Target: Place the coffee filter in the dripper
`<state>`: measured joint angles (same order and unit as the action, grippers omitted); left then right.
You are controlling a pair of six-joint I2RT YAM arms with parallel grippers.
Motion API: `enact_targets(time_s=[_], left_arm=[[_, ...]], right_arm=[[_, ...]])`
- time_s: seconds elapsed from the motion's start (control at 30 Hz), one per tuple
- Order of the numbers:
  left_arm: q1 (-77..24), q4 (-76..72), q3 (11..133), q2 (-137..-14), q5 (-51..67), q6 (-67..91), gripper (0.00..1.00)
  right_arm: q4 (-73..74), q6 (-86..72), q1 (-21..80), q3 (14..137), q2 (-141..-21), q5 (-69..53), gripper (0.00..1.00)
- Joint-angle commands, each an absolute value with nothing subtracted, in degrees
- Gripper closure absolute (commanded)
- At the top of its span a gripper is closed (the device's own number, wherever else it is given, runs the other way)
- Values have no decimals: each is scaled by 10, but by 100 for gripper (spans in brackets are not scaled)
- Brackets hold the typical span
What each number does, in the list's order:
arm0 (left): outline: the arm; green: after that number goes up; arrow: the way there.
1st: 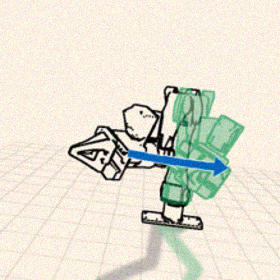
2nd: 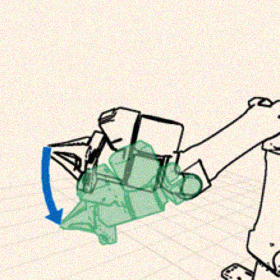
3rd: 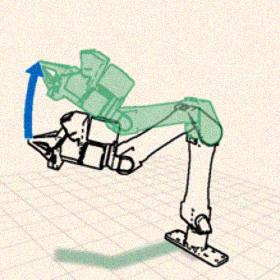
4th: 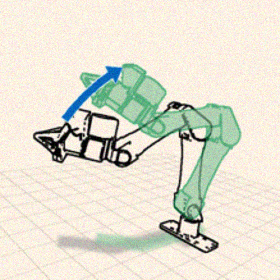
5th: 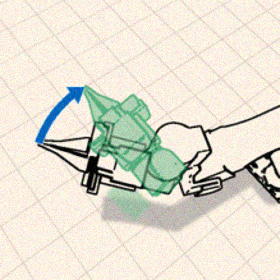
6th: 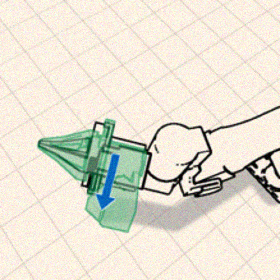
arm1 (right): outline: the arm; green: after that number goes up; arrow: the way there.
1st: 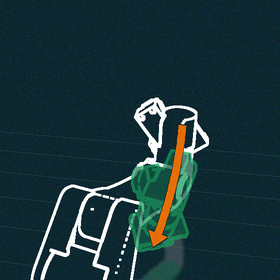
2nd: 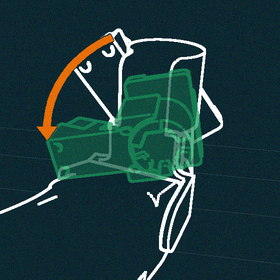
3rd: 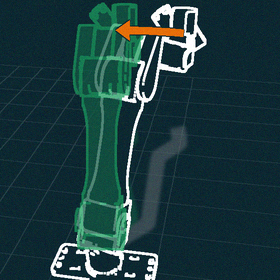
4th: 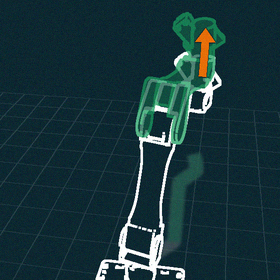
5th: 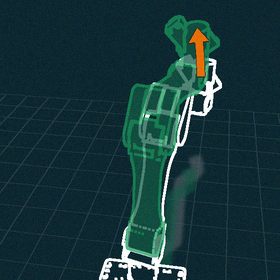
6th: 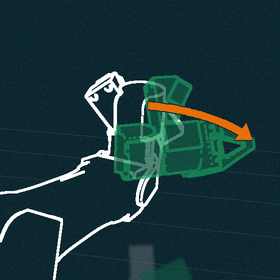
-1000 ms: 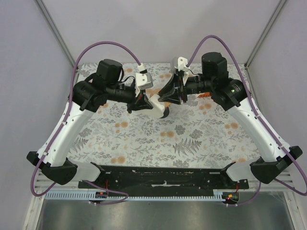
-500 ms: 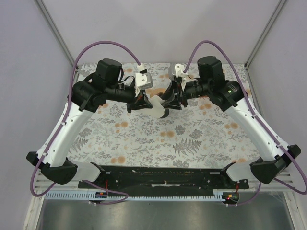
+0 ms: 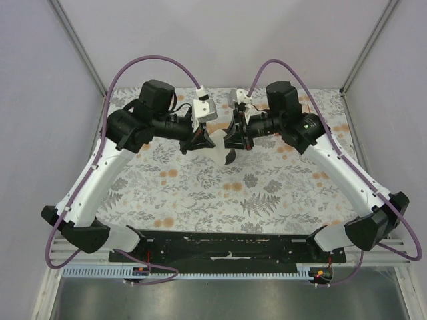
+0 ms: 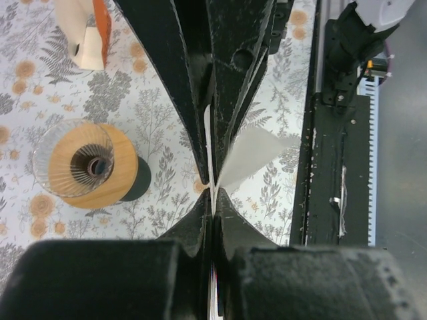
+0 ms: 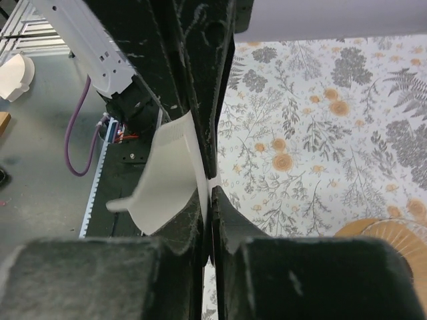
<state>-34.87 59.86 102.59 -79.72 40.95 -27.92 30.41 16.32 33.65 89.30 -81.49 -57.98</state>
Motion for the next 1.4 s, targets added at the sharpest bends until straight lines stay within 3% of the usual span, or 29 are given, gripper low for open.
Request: enact_targets(time_s=[0.0,0.07,0.23,0.33,0.63,0.83,0.93,1.37], left_arm=[[-351,564,1024,-802,360,-262,98],[-349,552,1004,-801,339,-256,98],[-336,497,948,-804,289,-226,87],[-311,473,923,-816,269,-206,87],[-272,446,875,-852,294,-169,74],[-244,442,884,-863,274,-141,52],[-231,442,891,-858,277,-140,47],[-222,439,909,-825,258,-147,36]], right_arm=[[269,112,339,885,-831,-570,93],[256,85,340,882,-845,-557,100],[210,2,340,873,-892,-526,100],[166,-61,341,855,-910,-525,100],[147,-137,338,834,-951,-476,100],[135,-165,320,824,-955,-465,100],[120,-176,314,813,-957,-467,100],[75,-213,300,789,-963,-465,100]])
